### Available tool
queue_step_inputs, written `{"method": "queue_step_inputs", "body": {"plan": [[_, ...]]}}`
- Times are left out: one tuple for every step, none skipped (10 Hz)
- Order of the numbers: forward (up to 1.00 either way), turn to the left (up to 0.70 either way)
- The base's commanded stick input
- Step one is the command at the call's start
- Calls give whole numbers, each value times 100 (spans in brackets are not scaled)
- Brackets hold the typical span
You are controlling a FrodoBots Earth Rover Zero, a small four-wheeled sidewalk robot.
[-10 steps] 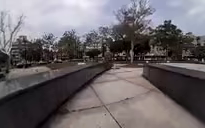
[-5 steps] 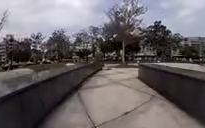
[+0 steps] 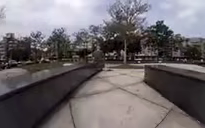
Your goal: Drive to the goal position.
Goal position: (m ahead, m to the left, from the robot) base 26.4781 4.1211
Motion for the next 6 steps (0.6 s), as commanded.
{"method": "queue_step_inputs", "body": {"plan": [[85, 0], [85, 0], [85, -24], [85, -34], [85, -34], [85, -34]]}}
